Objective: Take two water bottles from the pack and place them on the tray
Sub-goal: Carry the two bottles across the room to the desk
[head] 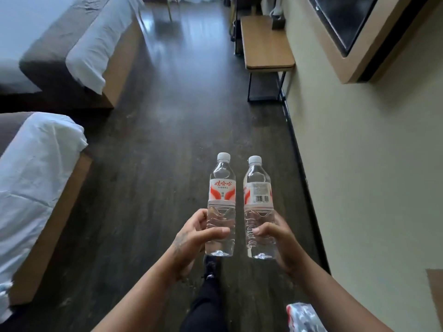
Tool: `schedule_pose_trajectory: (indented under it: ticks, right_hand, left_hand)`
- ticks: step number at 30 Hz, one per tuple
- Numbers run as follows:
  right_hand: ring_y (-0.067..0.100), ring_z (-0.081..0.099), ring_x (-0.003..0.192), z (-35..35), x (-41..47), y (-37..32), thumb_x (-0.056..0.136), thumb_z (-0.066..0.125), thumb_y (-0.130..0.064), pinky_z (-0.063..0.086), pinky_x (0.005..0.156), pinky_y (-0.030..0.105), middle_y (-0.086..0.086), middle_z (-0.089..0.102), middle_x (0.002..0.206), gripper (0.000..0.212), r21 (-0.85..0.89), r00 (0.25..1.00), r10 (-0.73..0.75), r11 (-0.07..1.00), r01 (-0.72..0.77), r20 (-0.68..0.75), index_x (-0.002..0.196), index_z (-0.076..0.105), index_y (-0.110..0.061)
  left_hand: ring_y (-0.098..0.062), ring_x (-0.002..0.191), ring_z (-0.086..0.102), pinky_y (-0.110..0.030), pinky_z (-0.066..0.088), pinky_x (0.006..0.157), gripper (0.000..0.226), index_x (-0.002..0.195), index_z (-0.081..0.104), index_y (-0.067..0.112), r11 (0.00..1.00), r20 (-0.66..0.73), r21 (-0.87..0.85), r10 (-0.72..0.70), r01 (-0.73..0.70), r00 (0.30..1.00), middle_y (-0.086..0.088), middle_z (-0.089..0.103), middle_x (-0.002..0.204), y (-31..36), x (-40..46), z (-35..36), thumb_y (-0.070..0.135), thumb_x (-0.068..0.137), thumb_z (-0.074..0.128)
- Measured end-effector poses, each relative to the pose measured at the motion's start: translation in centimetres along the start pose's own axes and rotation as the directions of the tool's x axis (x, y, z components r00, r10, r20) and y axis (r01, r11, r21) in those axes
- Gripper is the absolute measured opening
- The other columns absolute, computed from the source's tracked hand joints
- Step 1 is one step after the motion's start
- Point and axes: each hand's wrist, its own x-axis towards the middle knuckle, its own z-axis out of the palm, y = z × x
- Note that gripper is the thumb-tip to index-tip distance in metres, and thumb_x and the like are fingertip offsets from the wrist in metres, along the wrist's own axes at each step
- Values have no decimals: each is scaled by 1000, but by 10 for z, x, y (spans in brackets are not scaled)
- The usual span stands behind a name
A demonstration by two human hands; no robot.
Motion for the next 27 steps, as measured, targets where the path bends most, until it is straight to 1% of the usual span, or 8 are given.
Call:
schedule_pose_trajectory:
  ticks: [5, 11, 15, 17, 20, 22, 24, 27]
  right_hand:
    - [67, 55, 127, 38, 83, -44, 58, 80, -14, 46, 109, 78, 46, 57, 136, 85, -66, 997, 5, 998, 0, 81, 139, 58, -5]
    - [68, 54, 128, 62, 186, -104, 64, 75, 0, 42, 110, 80, 47, 57, 137, 77, -75, 997, 4, 997, 2, 73, 139, 57, -4]
    - [66, 56, 128, 77, 256, -152, 57, 81, -7, 42, 111, 79, 44, 59, 137, 82, -25, 999, -23, 999, 24, 48, 137, 63, -7]
    - [60, 65, 122, 79, 297, -176, 55, 82, -10, 45, 111, 76, 41, 64, 133, 81, -7, 999, -25, 1000, 25, 39, 134, 66, -9]
    - [49, 63, 109, 77, 371, -215, 55, 83, -7, 43, 109, 78, 40, 62, 117, 81, 31, 997, -23, 999, 21, 75, 134, 65, -6]
    - [46, 61, 109, 73, 426, -242, 55, 83, -7, 48, 104, 70, 37, 60, 115, 83, 34, 995, -17, 999, 14, 94, 135, 63, -5]
    - [44, 64, 108, 68, 481, -273, 55, 83, -7, 51, 101, 63, 33, 65, 117, 82, 14, 993, -25, 1000, 23, 119, 134, 64, -7]
    - [43, 70, 110, 62, 561, -323, 55, 83, -8, 52, 106, 66, 35, 70, 129, 83, 2, 989, -11, 1000, 10, 148, 136, 64, -9]
  left_hand:
    - [-37, 118, 80, -48, 66, 97, 65, 133, 64, 6, 997, -55, -69, 30, -34, 998, -17, 83, 128, 43, 64, -49, 16, 75, 91]
    - [-35, 117, 81, -51, 65, 98, 77, 135, 64, 7, 995, -34, -96, 21, -24, 999, -16, 83, 127, 120, 159, -98, 25, 68, 96]
    - [-36, 116, 81, -58, 63, 102, 77, 134, 63, 5, 997, -26, -73, 24, -26, 999, -15, 84, 127, 175, 225, -122, 25, 67, 95]
    - [-40, 119, 79, -63, 59, 107, 77, 134, 62, 3, 996, -30, -82, 22, -25, 999, -18, 83, 127, 201, 263, -130, 23, 67, 94]
    - [-40, 119, 79, -58, 62, 103, 76, 134, 63, 3, 996, -36, -87, 28, -31, 999, -19, 82, 128, 241, 329, -142, 22, 67, 93]
    - [-36, 113, 81, -50, 67, 94, 74, 134, 62, 0, 995, -56, -88, 40, -45, 998, -20, 82, 126, 268, 379, -151, 17, 68, 92]
    - [-36, 112, 81, -46, 68, 90, 68, 134, 62, -1, 994, -82, -99, 39, -47, 996, -22, 82, 125, 297, 428, -157, 10, 72, 89]
    - [-47, 124, 75, -59, 63, 102, 65, 135, 62, 1, 990, -130, -139, 2, -20, 991, -24, 80, 129, 345, 499, -162, 9, 75, 87]
